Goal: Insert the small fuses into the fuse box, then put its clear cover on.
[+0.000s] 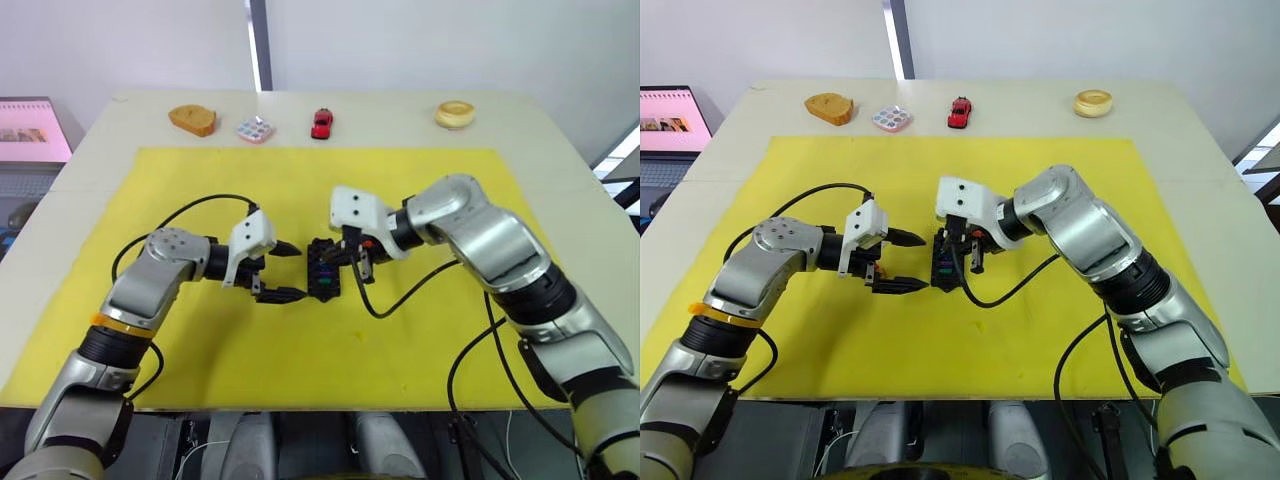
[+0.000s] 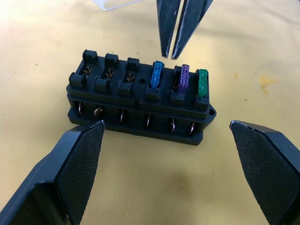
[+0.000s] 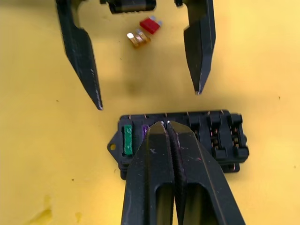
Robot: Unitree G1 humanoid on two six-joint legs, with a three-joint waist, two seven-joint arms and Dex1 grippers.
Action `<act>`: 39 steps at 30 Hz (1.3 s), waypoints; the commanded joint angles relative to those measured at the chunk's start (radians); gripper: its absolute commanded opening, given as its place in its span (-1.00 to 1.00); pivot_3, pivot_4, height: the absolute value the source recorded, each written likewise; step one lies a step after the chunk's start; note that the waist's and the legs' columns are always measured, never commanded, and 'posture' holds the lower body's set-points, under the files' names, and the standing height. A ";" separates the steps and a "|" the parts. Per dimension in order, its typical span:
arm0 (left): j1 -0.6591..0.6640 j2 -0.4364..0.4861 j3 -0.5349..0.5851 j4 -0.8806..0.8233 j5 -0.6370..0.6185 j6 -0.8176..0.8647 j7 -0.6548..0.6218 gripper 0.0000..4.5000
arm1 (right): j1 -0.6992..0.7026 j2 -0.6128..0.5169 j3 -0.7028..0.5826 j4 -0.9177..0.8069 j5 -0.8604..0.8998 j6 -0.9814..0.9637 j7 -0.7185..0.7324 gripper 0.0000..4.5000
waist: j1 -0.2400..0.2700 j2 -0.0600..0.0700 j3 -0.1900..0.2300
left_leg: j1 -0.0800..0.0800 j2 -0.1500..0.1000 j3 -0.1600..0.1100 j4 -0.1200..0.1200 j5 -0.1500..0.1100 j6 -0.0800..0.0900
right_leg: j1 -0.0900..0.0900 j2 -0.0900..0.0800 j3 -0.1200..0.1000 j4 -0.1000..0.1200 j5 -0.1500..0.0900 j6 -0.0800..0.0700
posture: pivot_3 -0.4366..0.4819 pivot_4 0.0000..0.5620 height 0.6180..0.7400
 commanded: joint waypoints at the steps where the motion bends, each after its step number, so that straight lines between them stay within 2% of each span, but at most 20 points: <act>1: -0.026 0.008 0.020 -0.001 0.000 -0.012 -0.001 1.00 | 0.000 0.006 -0.017 -0.010 0.009 -0.017 -0.021 -0.97 | 0.001 0.000 0.000 | 0.000 0.000 0.000 0.000 0.000 0.000 | 0.000 0.000 0.000 0.000 0.000 0.000 | -0.05 -0.47 1.00; 33: -0.031 -0.001 0.016 0.007 0.009 -0.024 0.003 1.00 | 0.079 -0.037 0.129 0.101 -0.101 -0.114 -0.023 -0.97 | 0.001 0.000 -0.001 | 0.003 0.000 0.000 0.000 0.000 0.000 | 0.003 0.000 0.000 0.000 0.000 0.000 | -0.05 -0.47 1.00; 36: -0.029 0.001 0.021 0.002 0.003 -0.022 0.000 1.00 | 0.078 -0.033 0.114 0.094 -0.097 -0.111 -0.020 -0.97 | 0.001 0.000 -0.001 | 0.004 0.000 0.000 0.000 0.000 0.000 | 0.004 0.000 0.000 0.000 0.000 0.000 | -0.05 -0.47 1.00; 39: -0.033 -0.012 0.051 -0.018 -0.045 0.012 0.001 1.00 | 0.079 0.010 0.014 0.080 -0.023 -0.099 -0.031 -0.97 | 0.001 0.000 -0.001 | 0.005 0.000 0.000 0.000 0.000 0.000 | 0.005 0.000 0.000 0.000 0.000 0.000 | -0.05 -0.47 1.00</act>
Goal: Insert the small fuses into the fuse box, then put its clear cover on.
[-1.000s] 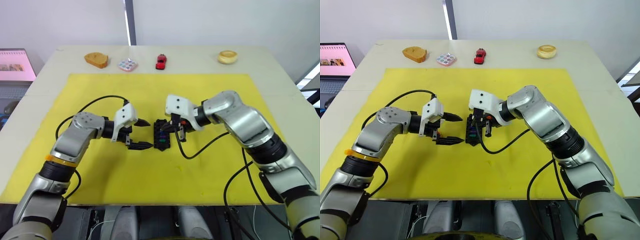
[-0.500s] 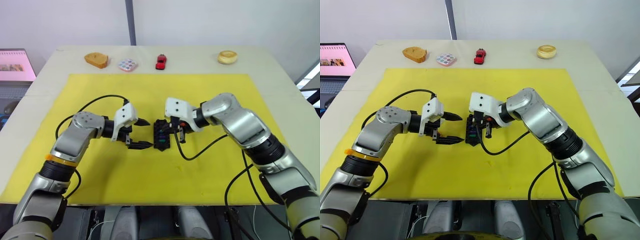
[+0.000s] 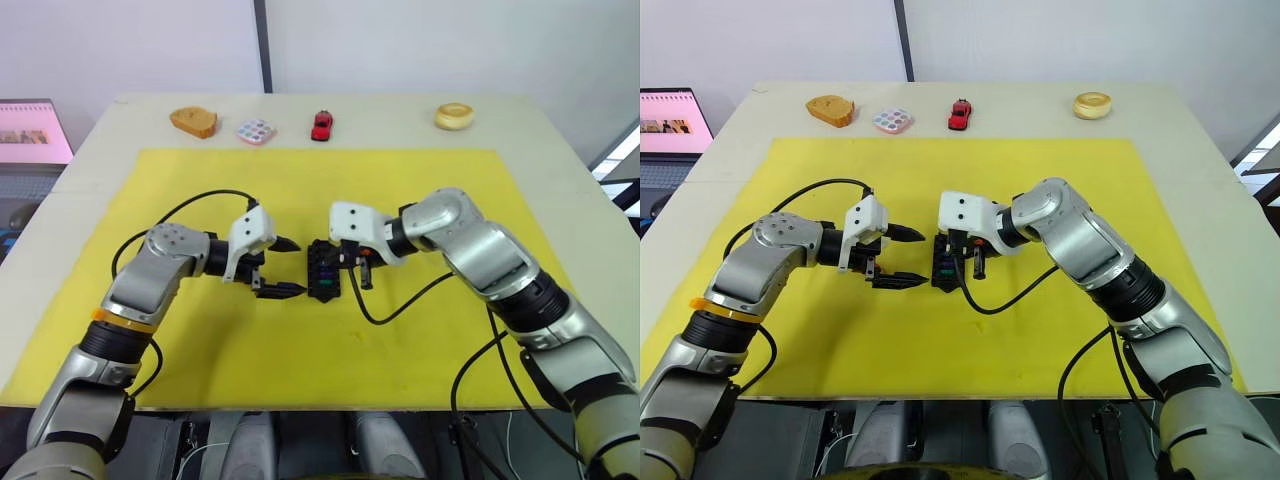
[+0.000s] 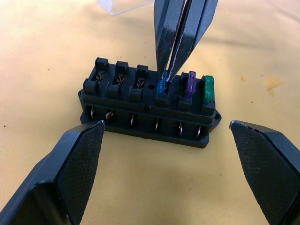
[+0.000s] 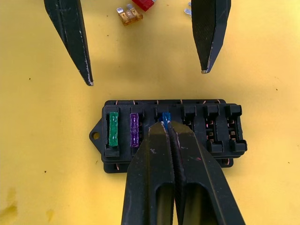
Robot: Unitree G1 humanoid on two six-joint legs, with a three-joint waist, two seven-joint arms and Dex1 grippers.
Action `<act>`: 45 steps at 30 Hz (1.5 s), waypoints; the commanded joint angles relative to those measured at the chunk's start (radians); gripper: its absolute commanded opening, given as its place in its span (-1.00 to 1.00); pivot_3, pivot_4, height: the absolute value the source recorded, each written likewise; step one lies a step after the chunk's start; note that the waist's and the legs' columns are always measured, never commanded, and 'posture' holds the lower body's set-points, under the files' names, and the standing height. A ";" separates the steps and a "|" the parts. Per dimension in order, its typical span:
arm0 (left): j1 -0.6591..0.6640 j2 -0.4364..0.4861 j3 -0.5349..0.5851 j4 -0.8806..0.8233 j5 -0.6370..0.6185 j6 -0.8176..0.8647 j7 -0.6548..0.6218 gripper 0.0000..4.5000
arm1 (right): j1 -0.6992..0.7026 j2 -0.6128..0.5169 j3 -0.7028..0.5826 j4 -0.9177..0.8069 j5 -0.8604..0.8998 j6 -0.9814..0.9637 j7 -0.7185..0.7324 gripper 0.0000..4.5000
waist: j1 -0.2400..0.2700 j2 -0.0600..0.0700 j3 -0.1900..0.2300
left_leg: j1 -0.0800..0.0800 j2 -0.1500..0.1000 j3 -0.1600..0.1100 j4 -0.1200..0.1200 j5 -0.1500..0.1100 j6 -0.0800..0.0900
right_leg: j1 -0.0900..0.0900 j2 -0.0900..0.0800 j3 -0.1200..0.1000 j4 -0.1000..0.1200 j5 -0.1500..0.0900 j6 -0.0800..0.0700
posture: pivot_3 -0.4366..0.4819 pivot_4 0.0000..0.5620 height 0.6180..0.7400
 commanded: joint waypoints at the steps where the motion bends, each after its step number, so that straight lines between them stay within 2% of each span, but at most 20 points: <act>1: -0.017 -0.009 0.059 -0.048 -0.069 0.037 0.003 1.00 | 0.033 0.024 -0.063 0.017 0.057 0.041 -0.006 -0.97 | 0.000 0.000 0.000 | 0.000 0.000 0.000 0.000 0.000 0.000 | 0.000 0.000 0.000 0.000 0.000 0.000 | -0.05 -0.47 1.00; 6: -0.029 0.007 0.082 -0.070 -0.090 0.045 0.002 1.00 | 0.047 0.022 -0.218 -0.060 0.171 0.097 -0.017 -0.97 | 0.000 0.000 0.000 | -0.001 0.000 0.000 0.000 0.000 0.000 | -0.001 0.000 0.000 0.000 0.000 0.000 | -0.05 -0.47 1.00; 12: -0.032 0.075 0.157 -0.088 -0.145 0.038 -0.042 1.00 | 0.137 -0.057 -0.441 -0.213 0.276 0.090 -0.061 -0.97 | 0.001 0.000 0.001 | -0.004 0.000 -0.001 -0.001 0.000 0.000 | -0.004 0.000 -0.001 -0.001 0.000 0.000 | -0.05 -0.47 1.00; 15: -0.011 0.165 0.230 -0.050 -0.147 0.013 -0.069 1.00 | 0.282 -0.260 -0.523 -0.262 0.235 0.007 -0.003 -0.97 | 0.004 0.000 0.001 | -0.005 0.000 -0.001 -0.001 0.000 0.000 | -0.004 0.000 -0.001 -0.001 0.000 0.000 | -0.05 -0.47 1.00; 18: 0.015 0.283 0.295 0.018 -0.145 0.008 -0.124 1.00 | 0.432 -0.435 -0.681 -0.261 0.266 -0.015 0.069 -0.56 | 0.006 0.000 0.002 | -0.005 -0.001 0.000 -0.001 0.000 0.000 | -0.004 -0.001 0.000 -0.002 -0.001 0.001 | -0.05 -0.47 1.00; 22: 0.088 0.423 0.321 0.156 -0.077 -0.096 -0.200 1.00 | 0.608 -0.562 -0.873 -0.233 0.293 -0.039 0.149 0.33 | -0.005 0.001 0.002 | -0.003 0.000 0.001 -0.002 0.000 0.000 | -0.005 0.000 0.001 -0.002 -0.001 0.000 | -0.05 -0.47 1.00; 25: 0.121 0.488 0.331 0.253 -0.046 -0.164 -0.230 1.00 | 0.736 -0.608 -0.982 -0.209 0.268 -0.078 0.187 0.99 | -0.003 0.001 0.002 | 0.000 0.001 0.003 -0.003 0.000 0.000 | -0.003 0.000 0.001 -0.002 -0.001 -0.001 | -0.05 -0.47 1.00; 30: 0.144 0.534 0.322 0.354 -0.004 -0.247 -0.262 1.00 | 0.888 -0.626 -1.094 -0.167 0.218 -0.148 0.206 0.99 | 0.003 0.001 0.002 | -0.001 0.000 0.005 -0.003 0.000 0.000 | -0.004 -0.001 0.002 -0.002 -0.002 0.000 | -0.05 -0.47 1.00; 36: 0.097 0.486 0.296 0.384 0.012 -0.279 -0.258 1.00 | 0.888 -0.631 -1.093 -0.182 0.242 -0.138 0.176 0.99 | 0.001 0.001 0.002 | -0.001 0.000 0.005 -0.003 0.000 0.000 | -0.004 -0.001 0.002 -0.002 -0.002 0.000 | -0.05 -0.47 1.00; 42: 0.037 0.388 0.212 0.349 -0.002 -0.232 -0.323 1.00 | 0.610 -0.592 -0.939 -0.305 0.456 0.043 0.063 0.99 | -0.004 0.002 0.002 | 0.000 0.001 0.005 -0.003 0.000 0.000 | -0.004 0.000 0.003 -0.001 -0.001 0.000 | -0.05 -0.47 1.00; 45: -0.004 0.335 0.162 0.349 -0.003 -0.196 -0.362 1.00 | 0.453 -0.535 -0.860 -0.345 0.579 0.143 -0.001 0.99 | 0.000 0.001 0.003 | -0.001 0.001 0.004 -0.003 0.000 0.000 | -0.004 0.000 0.003 -0.001 -0.001 0.000 | -0.05 -0.47 1.00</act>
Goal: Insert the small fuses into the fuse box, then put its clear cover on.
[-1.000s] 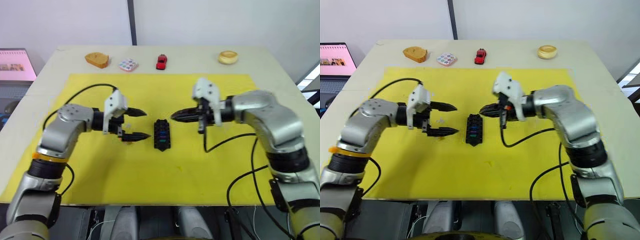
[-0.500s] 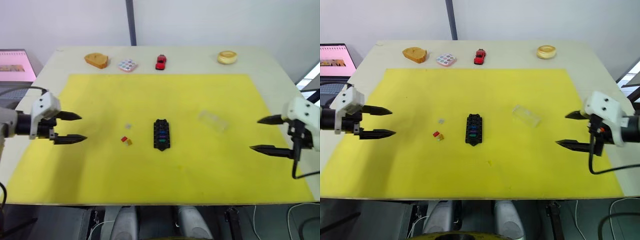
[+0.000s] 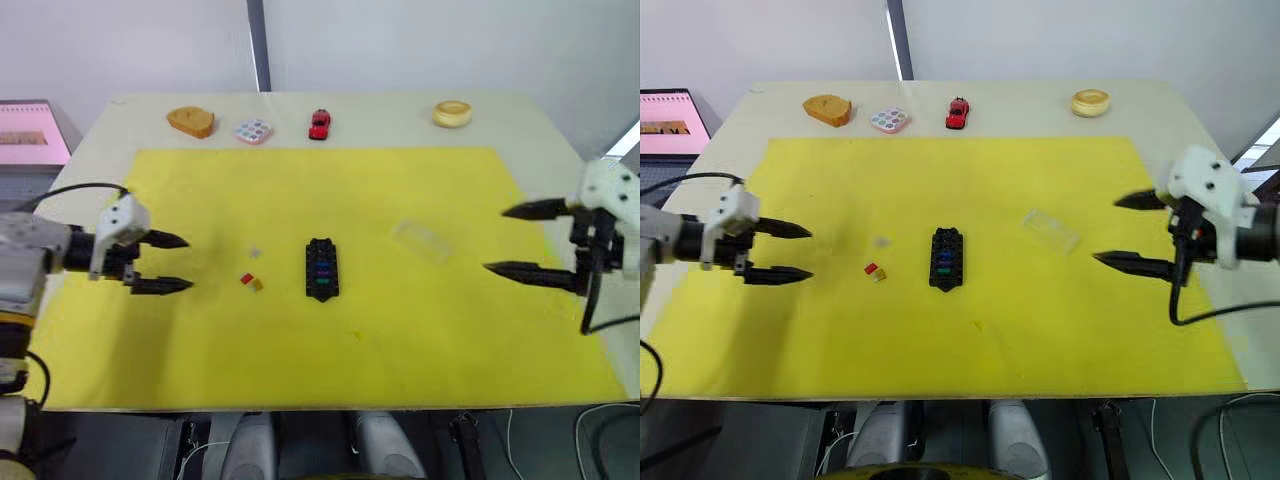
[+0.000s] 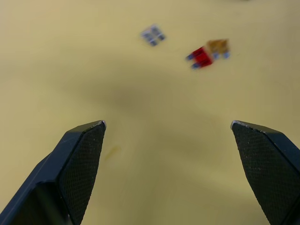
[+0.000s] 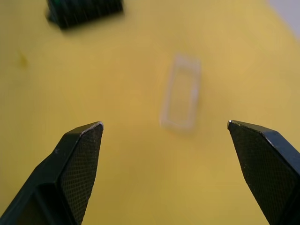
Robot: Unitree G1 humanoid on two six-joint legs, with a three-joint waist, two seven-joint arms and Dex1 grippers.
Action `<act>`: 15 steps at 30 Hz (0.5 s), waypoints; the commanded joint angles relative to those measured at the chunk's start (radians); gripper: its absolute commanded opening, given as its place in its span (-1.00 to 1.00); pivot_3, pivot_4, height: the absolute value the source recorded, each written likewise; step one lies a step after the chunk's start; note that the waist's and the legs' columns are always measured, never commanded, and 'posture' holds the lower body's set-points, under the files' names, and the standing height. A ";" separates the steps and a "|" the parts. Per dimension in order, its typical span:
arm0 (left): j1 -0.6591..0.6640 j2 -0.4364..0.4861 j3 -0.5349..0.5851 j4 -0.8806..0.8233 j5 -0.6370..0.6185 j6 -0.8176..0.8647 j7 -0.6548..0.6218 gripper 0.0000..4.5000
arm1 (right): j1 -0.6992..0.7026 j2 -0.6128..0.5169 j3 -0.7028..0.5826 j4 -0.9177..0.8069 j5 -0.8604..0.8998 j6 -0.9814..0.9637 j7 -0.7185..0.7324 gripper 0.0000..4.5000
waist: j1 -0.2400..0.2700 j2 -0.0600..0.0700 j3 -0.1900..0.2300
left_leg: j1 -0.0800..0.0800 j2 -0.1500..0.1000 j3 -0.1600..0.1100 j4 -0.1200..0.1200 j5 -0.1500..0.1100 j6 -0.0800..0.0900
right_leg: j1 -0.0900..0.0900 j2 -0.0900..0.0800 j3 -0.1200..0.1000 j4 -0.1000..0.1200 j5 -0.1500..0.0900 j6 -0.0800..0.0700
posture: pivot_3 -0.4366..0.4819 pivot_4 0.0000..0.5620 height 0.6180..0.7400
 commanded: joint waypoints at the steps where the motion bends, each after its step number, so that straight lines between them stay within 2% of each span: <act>1: -0.056 -0.031 -0.041 -0.007 -0.007 0.042 -0.059 1.00 | -0.137 0.050 0.068 -0.060 0.143 0.105 -0.073 0.99 | 0.002 0.000 0.000 | -0.001 0.000 0.000 0.000 0.000 0.000 | 0.000 0.000 0.000 0.000 0.000 0.000 | -0.05 -0.47 1.00; 7: -0.164 -0.066 -0.187 0.035 -0.074 0.104 -0.078 1.00 | -0.319 0.157 0.227 -0.142 0.225 0.165 -0.182 0.99 | 0.004 0.000 0.000 | -0.004 0.000 -0.001 0.001 0.000 0.000 | -0.003 0.000 -0.001 0.000 0.000 0.000 | -0.05 -0.47 1.00; 15: -0.230 -0.091 -0.326 0.094 -0.129 0.198 -0.078 1.00 | -0.341 0.221 0.292 -0.162 0.242 0.168 -0.264 0.99 | 0.001 0.000 0.000 | -0.006 -0.001 -0.003 0.002 0.000 0.000 | -0.003 0.000 -0.002 0.000 0.000 0.000 | -0.05 -0.47 1.00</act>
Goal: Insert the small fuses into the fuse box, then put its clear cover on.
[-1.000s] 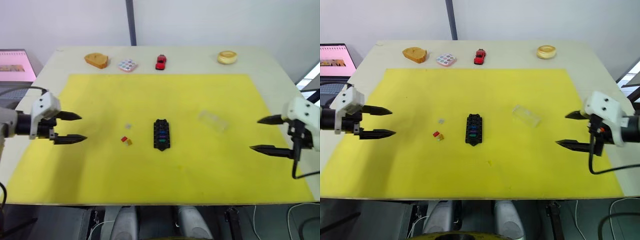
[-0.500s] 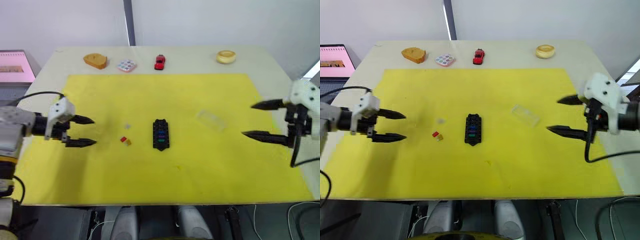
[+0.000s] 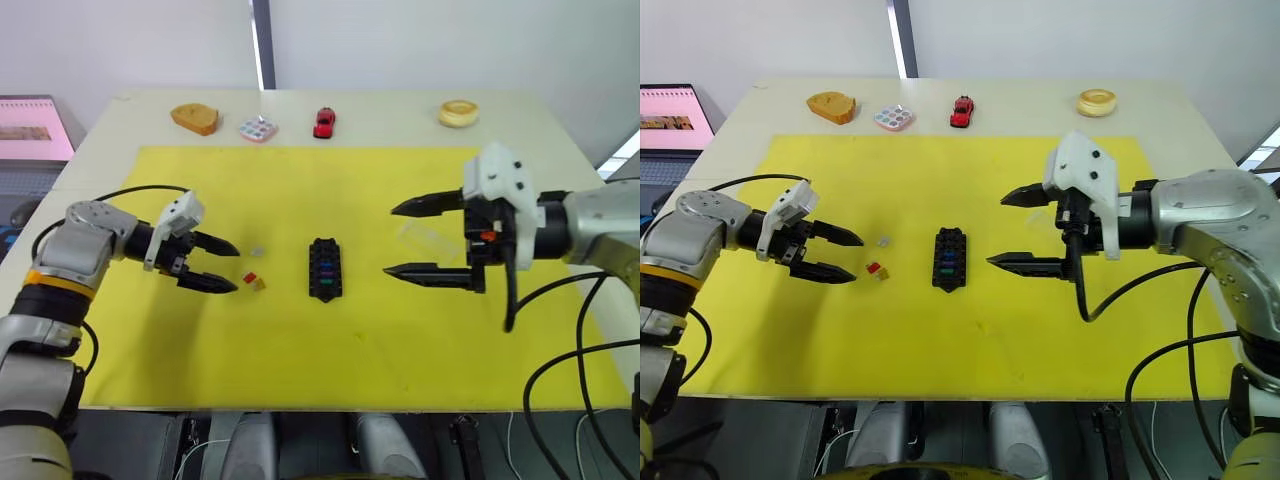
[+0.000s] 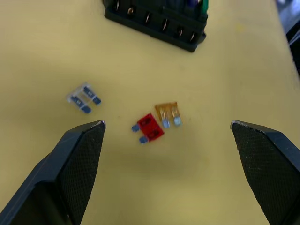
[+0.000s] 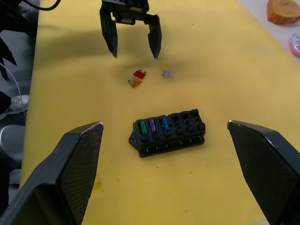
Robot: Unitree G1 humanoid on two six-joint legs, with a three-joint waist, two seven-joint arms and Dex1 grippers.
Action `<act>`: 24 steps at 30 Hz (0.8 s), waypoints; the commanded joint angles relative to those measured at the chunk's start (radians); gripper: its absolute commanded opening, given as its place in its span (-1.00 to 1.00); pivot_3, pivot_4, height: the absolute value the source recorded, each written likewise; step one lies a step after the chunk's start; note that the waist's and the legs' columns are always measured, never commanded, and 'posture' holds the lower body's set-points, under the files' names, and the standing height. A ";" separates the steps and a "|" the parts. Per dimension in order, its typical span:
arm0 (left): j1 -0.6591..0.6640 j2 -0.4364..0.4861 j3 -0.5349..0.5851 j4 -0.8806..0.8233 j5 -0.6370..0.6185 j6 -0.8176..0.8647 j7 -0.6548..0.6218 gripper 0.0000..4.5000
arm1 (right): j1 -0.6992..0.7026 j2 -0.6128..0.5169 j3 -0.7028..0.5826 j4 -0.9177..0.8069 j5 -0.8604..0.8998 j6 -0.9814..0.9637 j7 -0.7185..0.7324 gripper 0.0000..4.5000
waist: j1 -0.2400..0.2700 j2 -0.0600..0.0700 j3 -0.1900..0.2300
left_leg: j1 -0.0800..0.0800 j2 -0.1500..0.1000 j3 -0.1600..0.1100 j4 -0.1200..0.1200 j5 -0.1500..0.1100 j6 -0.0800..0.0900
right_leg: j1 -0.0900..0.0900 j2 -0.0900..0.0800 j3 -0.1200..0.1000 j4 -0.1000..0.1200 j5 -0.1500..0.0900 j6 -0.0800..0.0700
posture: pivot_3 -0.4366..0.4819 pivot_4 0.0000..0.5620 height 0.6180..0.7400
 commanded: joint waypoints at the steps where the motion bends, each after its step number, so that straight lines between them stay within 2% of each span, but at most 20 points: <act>1: -0.008 0.012 -0.065 -0.022 -0.028 0.017 -0.005 1.00 | -0.020 0.007 -0.009 -0.028 0.023 -0.005 -0.024 0.99 | -0.001 0.000 0.000 | 0.000 0.000 0.000 0.000 0.000 0.000 | 0.000 0.000 0.000 0.000 0.000 0.000 | -0.05 -0.47 1.00; 12: -0.028 -0.077 -0.061 0.065 0.018 -0.019 -0.005 1.00 | 0.007 0.002 -0.002 -0.054 0.044 -0.003 -0.063 0.99 | 0.006 0.000 0.000 | 0.000 0.000 0.000 0.001 0.000 0.000 | 0.000 0.000 0.000 0.000 0.000 0.000 | -0.05 -0.47 1.00; 19: -0.019 -0.067 -0.102 0.042 -0.009 0.005 -0.005 1.00 | 0.014 0.003 0.013 -0.059 0.046 -0.010 -0.080 0.99 | 0.008 0.000 0.000 | 0.000 0.000 0.000 0.001 0.000 0.000 | 0.000 0.000 0.000 0.000 0.000 0.000 | -0.05 -0.47 1.00; 22: -0.016 -0.058 -0.109 0.064 0.011 -0.014 -0.005 0.63 | 0.015 0.001 0.016 -0.059 0.047 -0.011 -0.084 1.00 | 0.007 0.000 0.000 | 0.000 0.000 0.000 0.001 0.000 0.000 | 0.000 0.000 0.000 0.000 0.000 0.000 | -0.05 -0.47 1.00; 24: -0.014 -0.050 -0.109 0.086 0.025 -0.029 -0.005 0.22 | 0.017 0.002 0.017 -0.060 0.046 -0.012 -0.086 1.00 | 0.006 0.000 0.000 | 0.000 0.000 0.000 0.001 0.000 0.000 | 0.000 0.000 0.000 0.000 0.000 0.000 | -0.05 -0.47 1.00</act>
